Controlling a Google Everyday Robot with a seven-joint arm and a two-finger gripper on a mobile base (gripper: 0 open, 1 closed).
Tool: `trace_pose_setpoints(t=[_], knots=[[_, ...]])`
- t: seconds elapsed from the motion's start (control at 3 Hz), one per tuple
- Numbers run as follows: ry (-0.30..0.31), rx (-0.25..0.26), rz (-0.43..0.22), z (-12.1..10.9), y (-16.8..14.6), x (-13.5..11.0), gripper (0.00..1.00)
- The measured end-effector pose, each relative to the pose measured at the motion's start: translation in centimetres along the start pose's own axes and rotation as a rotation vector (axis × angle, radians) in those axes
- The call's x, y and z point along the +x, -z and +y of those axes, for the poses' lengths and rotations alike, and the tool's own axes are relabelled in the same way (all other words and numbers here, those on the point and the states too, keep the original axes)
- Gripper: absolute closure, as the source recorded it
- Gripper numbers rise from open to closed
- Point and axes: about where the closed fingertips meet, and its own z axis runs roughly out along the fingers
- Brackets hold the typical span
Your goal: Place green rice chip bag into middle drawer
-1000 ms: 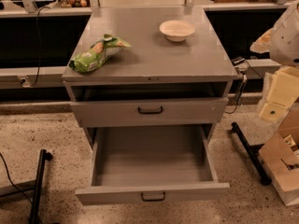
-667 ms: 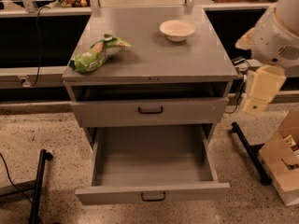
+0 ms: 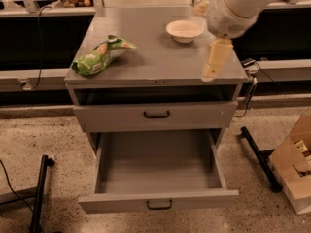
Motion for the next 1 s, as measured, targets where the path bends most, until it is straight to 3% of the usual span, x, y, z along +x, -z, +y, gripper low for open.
trace_pose_setpoints(t=[0.33, 0.67, 1.0], knots=[[0.197, 0.018, -0.150, -5.5, -4.6, -4.8, 0.00], [0.335, -0.023, -0.268, -8.4, -10.4, -10.3, 0.00], [0.420, -0.063, -0.304, -9.5, -16.0, -15.6, 0.00]])
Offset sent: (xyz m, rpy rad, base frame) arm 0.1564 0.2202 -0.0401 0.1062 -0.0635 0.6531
